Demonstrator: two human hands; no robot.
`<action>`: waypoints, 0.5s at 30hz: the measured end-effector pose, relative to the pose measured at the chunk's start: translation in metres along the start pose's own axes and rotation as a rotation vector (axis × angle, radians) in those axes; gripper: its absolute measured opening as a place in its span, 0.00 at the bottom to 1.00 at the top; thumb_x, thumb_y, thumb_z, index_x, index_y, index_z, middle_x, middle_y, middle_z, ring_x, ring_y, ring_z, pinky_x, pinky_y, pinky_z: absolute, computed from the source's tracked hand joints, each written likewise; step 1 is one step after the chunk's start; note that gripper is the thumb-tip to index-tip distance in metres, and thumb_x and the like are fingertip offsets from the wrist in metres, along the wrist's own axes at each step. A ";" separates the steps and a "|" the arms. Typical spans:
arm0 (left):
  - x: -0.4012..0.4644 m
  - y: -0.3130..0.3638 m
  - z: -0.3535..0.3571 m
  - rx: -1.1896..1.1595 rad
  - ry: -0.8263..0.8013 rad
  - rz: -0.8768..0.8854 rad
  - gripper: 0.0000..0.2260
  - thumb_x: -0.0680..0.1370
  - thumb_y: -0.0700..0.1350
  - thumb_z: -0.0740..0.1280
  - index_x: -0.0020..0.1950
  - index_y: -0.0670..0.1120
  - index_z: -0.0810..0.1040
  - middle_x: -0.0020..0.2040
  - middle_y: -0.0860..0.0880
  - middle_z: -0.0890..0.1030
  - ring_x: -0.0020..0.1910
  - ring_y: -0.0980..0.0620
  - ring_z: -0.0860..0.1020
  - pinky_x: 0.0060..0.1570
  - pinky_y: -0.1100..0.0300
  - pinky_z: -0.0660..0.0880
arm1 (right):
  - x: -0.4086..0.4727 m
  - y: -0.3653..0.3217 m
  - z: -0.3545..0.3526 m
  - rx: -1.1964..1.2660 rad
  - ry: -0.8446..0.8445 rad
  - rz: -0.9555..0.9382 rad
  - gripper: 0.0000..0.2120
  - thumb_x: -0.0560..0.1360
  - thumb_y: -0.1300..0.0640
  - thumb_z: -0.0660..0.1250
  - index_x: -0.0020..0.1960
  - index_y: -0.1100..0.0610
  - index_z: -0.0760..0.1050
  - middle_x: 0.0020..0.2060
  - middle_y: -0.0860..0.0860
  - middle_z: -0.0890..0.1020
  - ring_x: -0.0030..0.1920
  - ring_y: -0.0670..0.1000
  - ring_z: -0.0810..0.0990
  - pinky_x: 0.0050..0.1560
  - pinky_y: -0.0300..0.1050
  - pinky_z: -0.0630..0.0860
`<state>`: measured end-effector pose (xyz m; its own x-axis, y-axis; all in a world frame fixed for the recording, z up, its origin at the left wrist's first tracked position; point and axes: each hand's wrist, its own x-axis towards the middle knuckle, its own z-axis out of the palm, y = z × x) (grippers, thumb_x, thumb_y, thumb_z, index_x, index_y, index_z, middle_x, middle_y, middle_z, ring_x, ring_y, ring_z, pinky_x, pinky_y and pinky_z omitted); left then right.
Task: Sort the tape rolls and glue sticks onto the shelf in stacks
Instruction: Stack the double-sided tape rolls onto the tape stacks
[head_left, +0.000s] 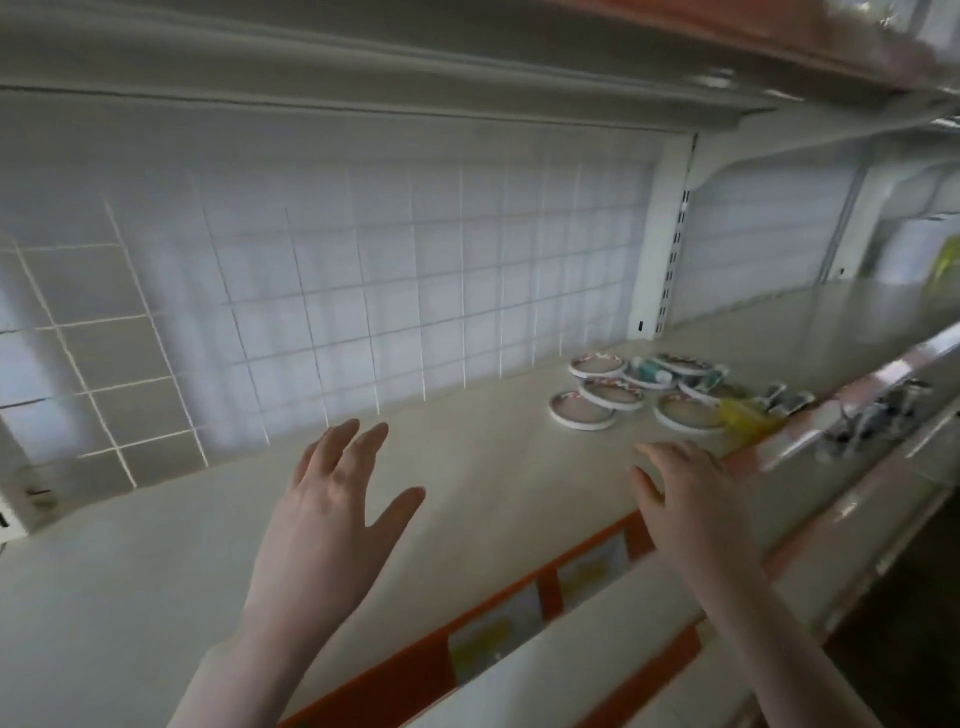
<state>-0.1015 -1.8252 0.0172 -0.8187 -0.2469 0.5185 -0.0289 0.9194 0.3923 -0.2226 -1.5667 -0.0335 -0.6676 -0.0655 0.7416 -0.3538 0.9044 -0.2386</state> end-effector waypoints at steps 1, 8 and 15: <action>0.008 0.008 0.006 0.002 -0.001 -0.002 0.28 0.72 0.56 0.68 0.69 0.49 0.69 0.70 0.49 0.68 0.69 0.48 0.65 0.63 0.51 0.67 | 0.009 0.012 0.001 -0.004 -0.006 0.006 0.08 0.65 0.63 0.75 0.43 0.60 0.80 0.37 0.58 0.81 0.39 0.62 0.80 0.40 0.54 0.77; 0.047 0.066 0.059 0.007 0.000 -0.036 0.27 0.73 0.56 0.66 0.71 0.51 0.66 0.72 0.52 0.65 0.70 0.53 0.61 0.63 0.55 0.65 | 0.066 0.087 0.015 0.121 -0.088 -0.011 0.05 0.71 0.61 0.69 0.47 0.59 0.79 0.42 0.55 0.81 0.42 0.59 0.79 0.42 0.55 0.77; 0.082 0.141 0.146 0.074 0.019 -0.106 0.26 0.74 0.54 0.67 0.70 0.49 0.68 0.71 0.50 0.67 0.70 0.50 0.64 0.64 0.57 0.64 | 0.116 0.182 0.044 0.219 -0.110 -0.166 0.07 0.71 0.62 0.71 0.49 0.60 0.80 0.42 0.56 0.82 0.42 0.59 0.80 0.42 0.53 0.78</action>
<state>-0.2566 -1.6710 0.0045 -0.7979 -0.3493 0.4913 -0.1577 0.9076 0.3891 -0.3933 -1.4283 -0.0189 -0.6517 -0.2610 0.7122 -0.5890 0.7657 -0.2584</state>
